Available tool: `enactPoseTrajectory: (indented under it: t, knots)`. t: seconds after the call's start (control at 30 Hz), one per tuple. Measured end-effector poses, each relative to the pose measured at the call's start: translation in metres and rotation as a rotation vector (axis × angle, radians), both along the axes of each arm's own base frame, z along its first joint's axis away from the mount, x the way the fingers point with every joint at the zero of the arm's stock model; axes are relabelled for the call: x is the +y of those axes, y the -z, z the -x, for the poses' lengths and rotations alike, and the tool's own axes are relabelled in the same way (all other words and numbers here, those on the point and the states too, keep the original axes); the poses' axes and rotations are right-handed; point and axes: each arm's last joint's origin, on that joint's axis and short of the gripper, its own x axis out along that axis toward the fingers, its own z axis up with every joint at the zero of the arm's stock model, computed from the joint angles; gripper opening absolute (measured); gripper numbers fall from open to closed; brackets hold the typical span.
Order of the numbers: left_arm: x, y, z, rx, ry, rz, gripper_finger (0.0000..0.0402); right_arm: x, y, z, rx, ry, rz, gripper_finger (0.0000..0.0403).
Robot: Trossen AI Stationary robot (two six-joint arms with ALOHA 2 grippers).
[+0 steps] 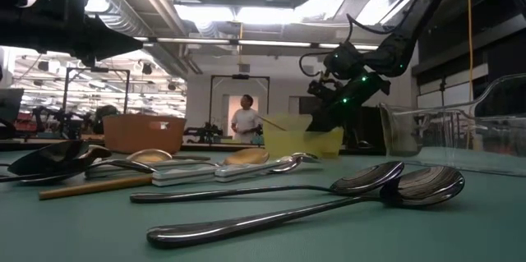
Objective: Sort silverware by color (type)
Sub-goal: Put the gold spoon into the yellow bin
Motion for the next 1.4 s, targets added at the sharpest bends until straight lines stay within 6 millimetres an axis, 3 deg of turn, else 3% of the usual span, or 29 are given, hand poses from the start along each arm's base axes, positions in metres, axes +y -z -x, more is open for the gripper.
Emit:
enactPoseTrajectory:
  t: [0.57,0.83,1.13,1.4]
  knots:
    - [0.000,0.000,0.000,0.000,0.000,0.000,0.0000,0.000,-0.009,0.001,-0.019,0.004,0.019,0.0097]
    - [0.000,-0.001,0.000,-0.010,0.001,0.002,0.0000,0.002,-0.029,0.003,-0.059,0.022,0.065,0.0097]
    - [0.000,-0.014,0.002,-0.154,0.008,0.009,0.0000,0.008,-0.063,0.009,-0.144,0.003,0.114,0.0097]
    - [-0.002,-0.015,0.001,-0.234,0.105,0.125,0.0000,0.018,-0.090,0.014,-0.312,-0.115,0.008,0.0097]
